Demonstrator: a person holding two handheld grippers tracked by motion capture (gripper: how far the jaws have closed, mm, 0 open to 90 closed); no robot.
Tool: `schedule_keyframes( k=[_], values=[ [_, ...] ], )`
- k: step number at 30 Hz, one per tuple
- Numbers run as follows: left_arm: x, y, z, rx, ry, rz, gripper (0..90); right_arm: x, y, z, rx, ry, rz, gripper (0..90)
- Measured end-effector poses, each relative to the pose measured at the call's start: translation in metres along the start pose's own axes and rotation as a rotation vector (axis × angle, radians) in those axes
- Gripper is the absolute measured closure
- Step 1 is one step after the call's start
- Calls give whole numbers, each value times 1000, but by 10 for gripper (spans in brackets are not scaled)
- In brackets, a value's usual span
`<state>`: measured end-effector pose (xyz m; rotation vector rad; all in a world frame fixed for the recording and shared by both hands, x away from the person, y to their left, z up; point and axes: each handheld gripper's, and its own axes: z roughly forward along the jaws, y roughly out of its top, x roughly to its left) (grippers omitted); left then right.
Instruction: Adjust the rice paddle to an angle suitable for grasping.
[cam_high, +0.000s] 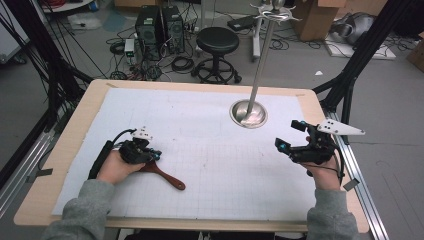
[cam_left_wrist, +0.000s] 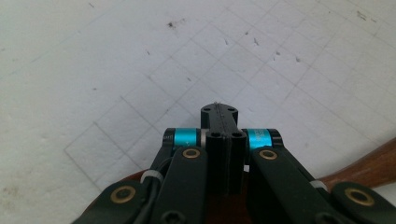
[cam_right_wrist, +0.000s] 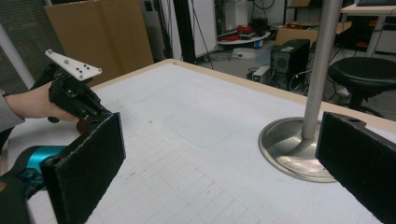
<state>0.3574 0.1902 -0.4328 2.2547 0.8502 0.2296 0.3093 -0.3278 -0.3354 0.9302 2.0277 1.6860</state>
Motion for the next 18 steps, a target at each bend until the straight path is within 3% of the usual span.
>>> schedule_keyframes(
  k=[5,13,18],
  values=[
    [-3,-7,-7,6,5,3,897,-1,0,0,-2,-1,-1,2],
    [-6,-23,-18,-19,6,-24,897,0,0,2,2,4,-3,3],
    [-12,-31,-24,-29,30,-27,897,0,0,3,5,5,-1,3]
  ],
)
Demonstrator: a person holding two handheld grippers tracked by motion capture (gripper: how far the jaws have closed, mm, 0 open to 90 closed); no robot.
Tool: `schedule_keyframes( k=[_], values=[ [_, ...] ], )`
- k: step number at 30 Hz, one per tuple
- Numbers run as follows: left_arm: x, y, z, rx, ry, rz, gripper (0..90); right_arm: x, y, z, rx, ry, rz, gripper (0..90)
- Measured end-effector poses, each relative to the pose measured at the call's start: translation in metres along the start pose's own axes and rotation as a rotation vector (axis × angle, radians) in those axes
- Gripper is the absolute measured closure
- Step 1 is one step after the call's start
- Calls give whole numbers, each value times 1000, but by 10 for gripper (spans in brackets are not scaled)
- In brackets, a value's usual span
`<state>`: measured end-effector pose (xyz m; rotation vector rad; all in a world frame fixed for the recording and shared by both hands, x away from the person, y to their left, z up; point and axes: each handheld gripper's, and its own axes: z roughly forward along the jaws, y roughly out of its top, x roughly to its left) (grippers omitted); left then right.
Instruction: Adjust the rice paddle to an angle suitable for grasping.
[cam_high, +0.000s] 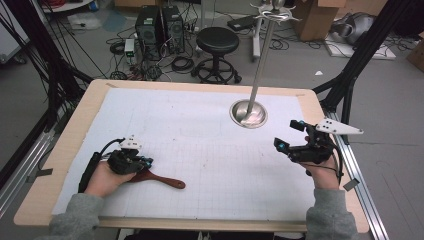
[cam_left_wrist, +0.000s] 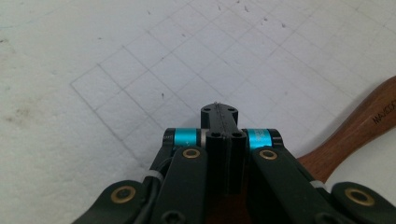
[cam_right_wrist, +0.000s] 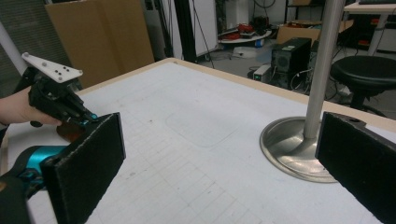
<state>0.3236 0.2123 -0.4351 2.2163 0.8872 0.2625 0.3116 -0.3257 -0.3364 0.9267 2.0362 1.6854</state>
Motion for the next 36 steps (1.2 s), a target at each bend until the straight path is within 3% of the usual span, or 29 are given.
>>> schedule_keyframes(
  k=[9,15,19,25,31,36],
  values=[
    [-8,-10,-10,5,21,-11,897,0,0,2,-1,6,-2,3],
    [-15,-11,-11,-21,74,43,898,0,0,4,4,7,1,3],
    [-22,-8,-19,-58,42,22,898,0,0,3,-3,7,-1,3],
    [-49,-8,-25,-84,-25,14,898,-2,0,1,-9,1,-1,2],
    [-77,-5,-24,-83,-90,64,897,-1,1,1,-19,5,0,3],
    [-86,-7,-16,-51,-115,85,897,-2,1,0,-19,4,3,3]
  ],
)
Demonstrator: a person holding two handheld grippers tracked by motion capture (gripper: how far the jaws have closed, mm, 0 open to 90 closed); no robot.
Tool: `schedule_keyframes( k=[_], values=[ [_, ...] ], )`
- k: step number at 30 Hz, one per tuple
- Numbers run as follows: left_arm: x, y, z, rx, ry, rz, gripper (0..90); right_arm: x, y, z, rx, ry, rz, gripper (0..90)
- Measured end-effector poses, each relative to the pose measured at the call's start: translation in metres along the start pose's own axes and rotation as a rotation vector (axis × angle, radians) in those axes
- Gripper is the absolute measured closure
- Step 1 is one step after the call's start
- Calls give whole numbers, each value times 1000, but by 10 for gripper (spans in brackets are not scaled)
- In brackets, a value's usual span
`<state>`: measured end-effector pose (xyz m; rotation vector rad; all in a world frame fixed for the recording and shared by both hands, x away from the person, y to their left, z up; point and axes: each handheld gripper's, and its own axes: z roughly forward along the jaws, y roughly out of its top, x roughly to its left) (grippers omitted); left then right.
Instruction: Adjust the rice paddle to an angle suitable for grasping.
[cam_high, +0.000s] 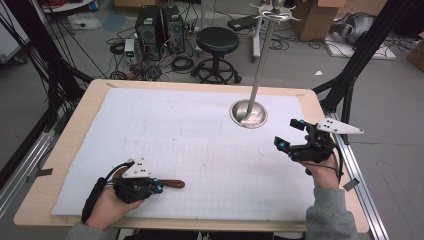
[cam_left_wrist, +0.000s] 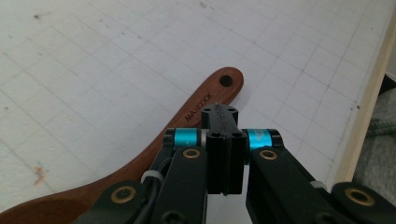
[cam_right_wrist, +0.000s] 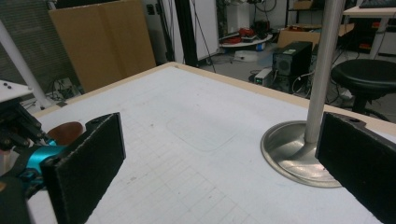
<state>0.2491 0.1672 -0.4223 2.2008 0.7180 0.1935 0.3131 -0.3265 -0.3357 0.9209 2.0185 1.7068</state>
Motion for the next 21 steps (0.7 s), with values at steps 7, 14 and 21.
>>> schedule_keyframes(
  k=[7,14,21],
  values=[
    [0,-2,9,26,-11,1,897,0,0,0,6,3,1,3],
    [0,-3,16,52,-12,16,898,0,0,0,9,1,1,3],
    [1,-2,19,51,-13,28,897,1,-1,0,10,0,-1,3]
  ],
)
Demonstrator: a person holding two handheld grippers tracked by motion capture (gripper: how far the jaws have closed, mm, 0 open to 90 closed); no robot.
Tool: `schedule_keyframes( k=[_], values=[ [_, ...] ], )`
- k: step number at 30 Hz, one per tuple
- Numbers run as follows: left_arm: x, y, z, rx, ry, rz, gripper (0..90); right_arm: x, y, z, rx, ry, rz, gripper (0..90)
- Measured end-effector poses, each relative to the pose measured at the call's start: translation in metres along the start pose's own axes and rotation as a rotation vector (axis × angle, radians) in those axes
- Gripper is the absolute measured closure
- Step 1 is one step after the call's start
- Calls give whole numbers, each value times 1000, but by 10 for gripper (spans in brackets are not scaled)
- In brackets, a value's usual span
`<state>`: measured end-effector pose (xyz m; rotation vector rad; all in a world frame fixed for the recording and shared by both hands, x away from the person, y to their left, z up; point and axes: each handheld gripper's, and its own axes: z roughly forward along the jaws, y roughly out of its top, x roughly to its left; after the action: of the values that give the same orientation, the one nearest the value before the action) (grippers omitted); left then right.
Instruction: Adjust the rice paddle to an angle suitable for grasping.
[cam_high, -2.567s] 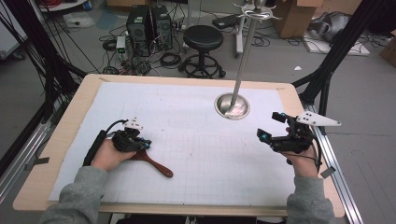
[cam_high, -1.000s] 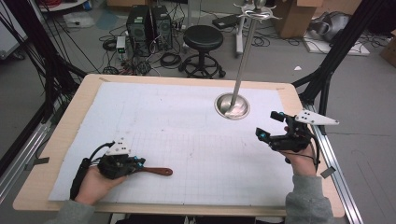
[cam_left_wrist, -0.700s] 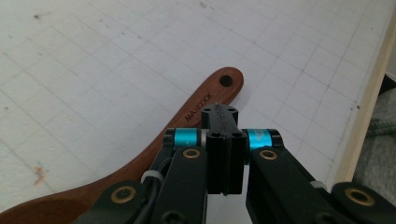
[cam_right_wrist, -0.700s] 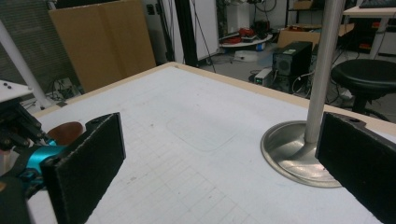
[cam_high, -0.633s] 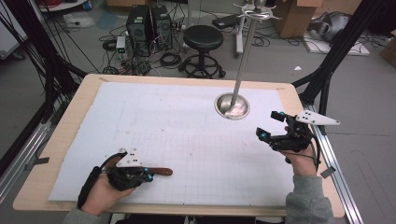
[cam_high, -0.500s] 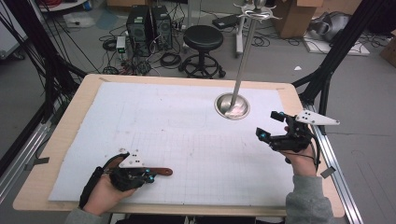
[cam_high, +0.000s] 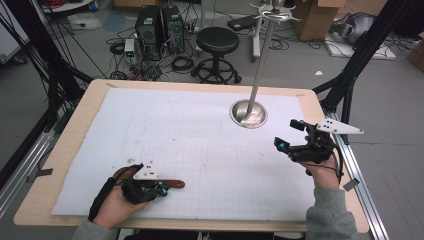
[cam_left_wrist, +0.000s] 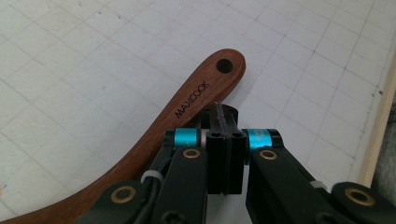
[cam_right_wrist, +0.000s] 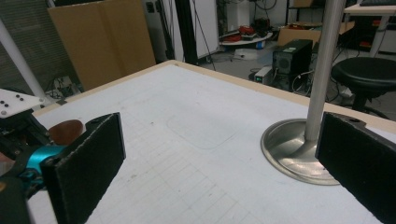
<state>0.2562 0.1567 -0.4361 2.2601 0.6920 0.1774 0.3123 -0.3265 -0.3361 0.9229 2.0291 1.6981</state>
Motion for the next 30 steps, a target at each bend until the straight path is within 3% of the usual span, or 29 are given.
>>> schedule_keyframes(
  k=[16,21,30],
  values=[
    [11,9,7,2,11,18,897,2,0,3,16,2,-9,3],
    [19,12,9,2,31,-7,897,3,0,4,20,5,-10,3],
    [33,17,13,2,25,-40,897,3,0,2,15,6,-12,3]
  ],
)
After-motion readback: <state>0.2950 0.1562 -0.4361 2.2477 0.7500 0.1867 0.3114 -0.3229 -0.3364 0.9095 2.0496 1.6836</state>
